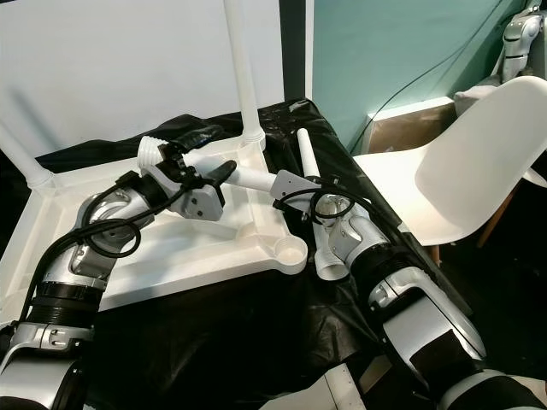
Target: Building children table
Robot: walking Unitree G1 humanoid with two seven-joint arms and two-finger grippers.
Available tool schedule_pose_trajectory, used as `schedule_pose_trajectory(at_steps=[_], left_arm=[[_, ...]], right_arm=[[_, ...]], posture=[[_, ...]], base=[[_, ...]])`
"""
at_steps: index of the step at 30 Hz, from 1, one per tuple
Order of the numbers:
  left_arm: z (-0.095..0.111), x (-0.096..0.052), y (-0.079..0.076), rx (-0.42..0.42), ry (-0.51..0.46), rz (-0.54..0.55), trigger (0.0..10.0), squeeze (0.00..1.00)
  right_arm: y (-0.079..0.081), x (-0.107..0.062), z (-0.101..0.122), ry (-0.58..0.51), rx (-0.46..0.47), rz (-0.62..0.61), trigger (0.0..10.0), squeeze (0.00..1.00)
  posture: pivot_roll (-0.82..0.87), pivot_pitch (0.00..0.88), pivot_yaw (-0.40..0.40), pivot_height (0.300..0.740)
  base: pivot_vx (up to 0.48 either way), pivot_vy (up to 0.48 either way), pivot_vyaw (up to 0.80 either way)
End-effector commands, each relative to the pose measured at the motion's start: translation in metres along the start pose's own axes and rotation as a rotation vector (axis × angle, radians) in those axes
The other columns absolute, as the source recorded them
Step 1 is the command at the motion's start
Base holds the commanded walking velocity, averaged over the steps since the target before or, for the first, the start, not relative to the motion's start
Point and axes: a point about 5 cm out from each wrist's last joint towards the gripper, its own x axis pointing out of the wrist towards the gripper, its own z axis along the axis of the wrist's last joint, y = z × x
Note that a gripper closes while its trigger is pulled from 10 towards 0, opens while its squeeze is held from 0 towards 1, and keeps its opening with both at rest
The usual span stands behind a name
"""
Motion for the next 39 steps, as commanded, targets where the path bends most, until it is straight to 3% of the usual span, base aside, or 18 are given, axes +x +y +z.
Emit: schedule_pose_trajectory(at_steps=[1,2,5,6,11,22,37,38,39], left_arm=[[-0.003,-0.007,0.024,0.054,0.025,0.551,10.0,0.00],[-0.004,-0.004,0.018,0.082,0.037,0.487,10.0,0.00],[-0.006,-0.002,0.013,0.084,0.044,0.432,10.0,0.00],[-0.009,-0.002,0.004,0.076,0.049,0.356,10.0,0.00],[-0.012,-0.003,-0.002,0.069,0.044,0.302,10.0,0.00],[-0.016,-0.002,-0.005,0.091,0.081,0.262,10.0,0.00],[-0.045,-0.004,-0.006,0.084,0.326,0.230,10.0,0.00],[-0.045,-0.003,-0.007,0.076,0.326,0.216,6.7,0.00],[-0.045,-0.003,-0.010,0.062,0.324,0.201,0.0,0.00]], right_arm=[[-0.005,-0.001,0.009,-0.037,-0.039,-0.004,0.0,0.00],[-0.007,-0.002,0.011,-0.045,-0.042,-0.009,0.0,0.00],[-0.009,-0.002,0.011,-0.043,-0.043,-0.013,0.0,0.00],[-0.008,-0.002,0.007,-0.031,-0.039,-0.016,0.0,0.00],[-0.009,-0.002,0.003,-0.016,-0.037,-0.021,0.0,0.00],[-0.012,-0.004,0.011,-0.046,-0.052,-0.026,0.0,0.00],[-0.001,-0.015,0.046,-0.205,-0.036,0.066,0.0,0.00],[-0.002,-0.016,0.048,-0.212,-0.032,0.060,0.0,0.00],[-0.004,-0.016,0.049,-0.215,-0.027,0.049,0.0,0.00]], posture=[[-0.07,0.000,0.089,0.740],[-0.08,0.000,0.090,0.740],[-0.08,0.000,0.089,0.740],[-0.08,0.000,0.089,0.740],[-0.08,0.000,0.089,0.740],[-0.08,0.000,0.093,0.740],[-0.07,0.000,0.096,0.740],[-0.07,0.000,0.096,0.740],[-0.07,0.000,0.097,0.740]], base=[[0.000,0.000,0.00],[0.000,0.000,0.00],[0.000,0.000,0.00],[0.000,0.000,0.00],[0.000,0.000,0.00],[0.000,0.000,0.00],[0.000,0.000,0.00],[0.000,0.000,0.00],[0.000,0.000,0.00]])
